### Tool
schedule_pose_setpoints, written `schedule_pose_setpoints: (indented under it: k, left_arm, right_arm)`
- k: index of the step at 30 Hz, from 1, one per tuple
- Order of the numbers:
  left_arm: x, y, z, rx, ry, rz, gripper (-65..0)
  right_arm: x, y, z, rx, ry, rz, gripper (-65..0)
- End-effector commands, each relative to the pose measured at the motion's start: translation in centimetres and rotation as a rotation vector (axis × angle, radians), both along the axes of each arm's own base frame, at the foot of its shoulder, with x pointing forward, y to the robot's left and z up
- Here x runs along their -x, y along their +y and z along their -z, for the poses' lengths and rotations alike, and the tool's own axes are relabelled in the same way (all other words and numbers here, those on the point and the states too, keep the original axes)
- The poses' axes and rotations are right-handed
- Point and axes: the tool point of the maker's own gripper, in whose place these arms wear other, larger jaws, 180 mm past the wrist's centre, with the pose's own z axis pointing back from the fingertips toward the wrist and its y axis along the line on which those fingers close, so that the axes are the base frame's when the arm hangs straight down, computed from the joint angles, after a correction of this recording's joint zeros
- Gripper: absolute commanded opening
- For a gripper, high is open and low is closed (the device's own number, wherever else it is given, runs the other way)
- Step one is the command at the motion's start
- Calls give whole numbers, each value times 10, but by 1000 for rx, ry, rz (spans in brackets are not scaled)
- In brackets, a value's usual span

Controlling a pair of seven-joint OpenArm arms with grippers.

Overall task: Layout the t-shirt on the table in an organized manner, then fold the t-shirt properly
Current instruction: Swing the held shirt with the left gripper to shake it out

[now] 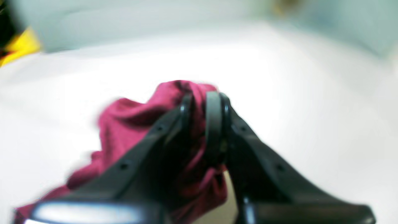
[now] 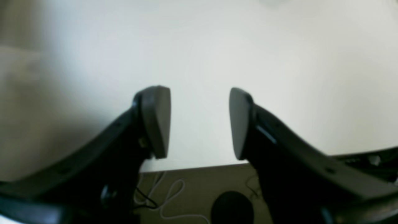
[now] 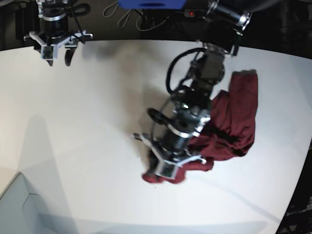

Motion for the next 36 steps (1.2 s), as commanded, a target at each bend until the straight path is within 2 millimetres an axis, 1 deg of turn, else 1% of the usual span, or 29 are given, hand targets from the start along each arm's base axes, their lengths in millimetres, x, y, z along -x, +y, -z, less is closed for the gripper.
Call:
schedule_pose_setpoints:
  k: [1,4,6,7,9,11,14,16,17,18,19,21,22,24,27,29,31,34,36]
  left_arm:
    - [-1,-21,-24,17,-84,33,-646]
    - [19,-65,-11,-24,-65,135,-646]
    - [26,-84,-3,-32,-46,172,-646]
    - [29,-89,2,-39,-34,182,-646]
    - [30,-94,9,-45,-15,190,-647]
    - [31,-94,15,-49,-1,191,-647]
    - [30,-90,17,-52,4,184,-647]
    - [31,-87,18,-48,6,176,-647]
    - [25,-76,19,-47,8,148,-647]
    - [18,-65,15,-36,4,116,-647]
    - [11,-54,9,-17,-2,76,-647]
    - [-8,-22,-7,18,-29,-17,-647]
    - [-16,-3,-15,38,-45,-70,-647]
    - [-32,31,-42,67,-104,-155,-647]
    - [-48,85,-77,104,-181,-287,-647]
    - [-52,122,-104,123,-250,-370,-647]
    - [-51,154,-128,125,-316,-434,-647]
    - [-43,198,-166,120,-423,-523,-647]
    - [-33,226,-192,110,-500,-581,-647]
  right_arm:
    - [-3,-4,-10,22,-33,-4,-344]
    - [-1,-15,-12,44,-34,17,-344]
    - [0,-21,-14,55,-35,28,-344]
    - [0,-23,-14,61,-35,33,-344]
    - [1,-27,-15,69,-36,40,-344]
    - [1,-28,-16,71,-36,42,-344]
    - [2,-35,-18,84,-38,57,-344]
    - [1,-35,-18,84,-39,57,-344]
    - [1,-35,-18,84,-39,57,-344]
    - [0,-35,-18,84,-42,57,-344]
    - [0,-35,-18,84,-42,57,-344]
    - [0,-35,-19,84,-44,57,-344]
    - [0,-35,-19,84,-44,57,-344]
    - [0,-35,-19,84,-44,57,-344]
    - [-1,-35,-19,84,-45,57,-344]
    - [-1,-35,-19,82,-47,56,-344]
    - [-1,-34,-19,81,-47,55,-344]
    - [-1,-34,-19,81,-47,55,-344]
    - [-1,-35,-19,82,-47,56,-344]
